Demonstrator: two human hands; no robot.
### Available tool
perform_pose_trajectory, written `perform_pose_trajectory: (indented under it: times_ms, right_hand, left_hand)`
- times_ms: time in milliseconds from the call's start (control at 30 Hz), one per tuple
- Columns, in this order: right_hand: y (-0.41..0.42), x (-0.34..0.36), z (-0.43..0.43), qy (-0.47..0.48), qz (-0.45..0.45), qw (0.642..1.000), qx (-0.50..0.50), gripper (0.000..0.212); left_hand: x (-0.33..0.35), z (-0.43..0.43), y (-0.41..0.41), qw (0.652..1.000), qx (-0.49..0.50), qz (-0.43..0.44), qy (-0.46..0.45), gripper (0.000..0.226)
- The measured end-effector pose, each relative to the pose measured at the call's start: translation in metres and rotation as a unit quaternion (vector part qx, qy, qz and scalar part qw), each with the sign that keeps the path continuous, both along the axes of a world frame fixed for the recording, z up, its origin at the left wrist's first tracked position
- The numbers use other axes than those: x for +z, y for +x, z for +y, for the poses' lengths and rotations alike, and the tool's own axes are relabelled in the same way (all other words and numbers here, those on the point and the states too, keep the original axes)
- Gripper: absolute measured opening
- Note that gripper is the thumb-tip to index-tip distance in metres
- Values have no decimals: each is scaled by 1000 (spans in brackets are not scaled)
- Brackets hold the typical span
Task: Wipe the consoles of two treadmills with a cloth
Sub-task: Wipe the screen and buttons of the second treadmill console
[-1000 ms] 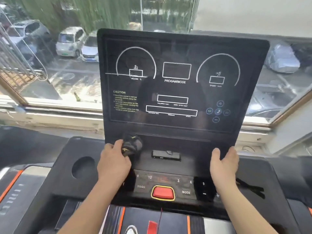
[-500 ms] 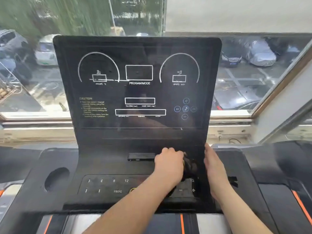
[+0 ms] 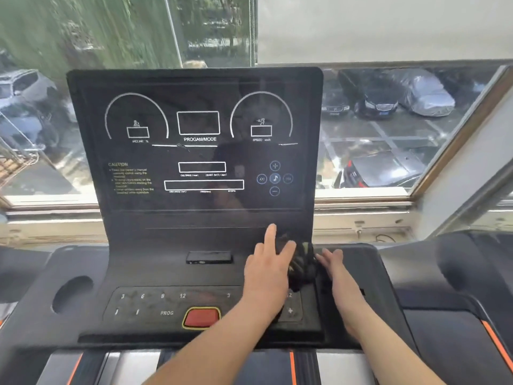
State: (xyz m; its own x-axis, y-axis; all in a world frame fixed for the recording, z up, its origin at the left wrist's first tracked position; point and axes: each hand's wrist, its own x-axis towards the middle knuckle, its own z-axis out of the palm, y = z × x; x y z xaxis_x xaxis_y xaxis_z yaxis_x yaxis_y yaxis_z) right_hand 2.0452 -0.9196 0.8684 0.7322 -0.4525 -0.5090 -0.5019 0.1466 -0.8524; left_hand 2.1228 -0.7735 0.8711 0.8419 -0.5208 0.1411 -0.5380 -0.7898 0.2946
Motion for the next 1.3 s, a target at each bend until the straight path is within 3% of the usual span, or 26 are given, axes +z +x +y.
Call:
perform_pose_trajectory:
  times_ms: [167, 267, 367, 433, 500, 667, 733, 800, 933, 1067, 1167, 1300]
  right_hand:
    - [-2, -7, -17, -17, 20, 999, 33, 78]
    - [-2, -8, -18, -29, 29, 998, 53, 78]
    - [-2, 0, -14, -43, 39, 996, 63, 62]
    - [-2, 7, -9, -44, 39, 996, 65, 52]
    - [-1, 6, -9, -56, 36, 995, 71, 58]
    - [-1, 4, -13, -25, 21, 998, 60, 77]
    - [-1, 2, -16, -17, 22, 998, 63, 81]
    - [0, 5, -17, -30, 32, 996, 74, 82]
    - [0, 12, -2, -123, 41, 987, 94, 63]
    - [-1, 17, 31, -327, 0, 943, 55, 42]
    - [1, 28, 55, -312, -52, 947, 58, 12]
    - [0, 37, 64, -257, -80, 962, 55, 17]
  left_hand:
    - [-22, -10, -39, 992, -109, 1, 69, 79]
    - [-17, 8, -20, 980, -174, -60, 78, 65]
    - [-5, 21, 15, 989, -70, -93, 94, 70]
    - [-10, 14, 11, 995, -3, -60, 78, 75]
    - [-15, 1, -16, 998, 26, 3, 50, 74]
    - [2, -8, -68, 981, -91, 148, 89, 58]
    - [9, 9, -63, 972, -112, 201, 52, 53]
    - [18, 29, -48, 977, -84, 197, 8, 53]
    - [42, 74, 5, 997, 32, 57, -30, 54]
    - [49, 124, 47, 993, 75, -21, 88, 59]
    - [37, 152, 56, 987, 109, 4, 118, 62]
    - [27, 143, 54, 985, 138, 54, 89, 65]
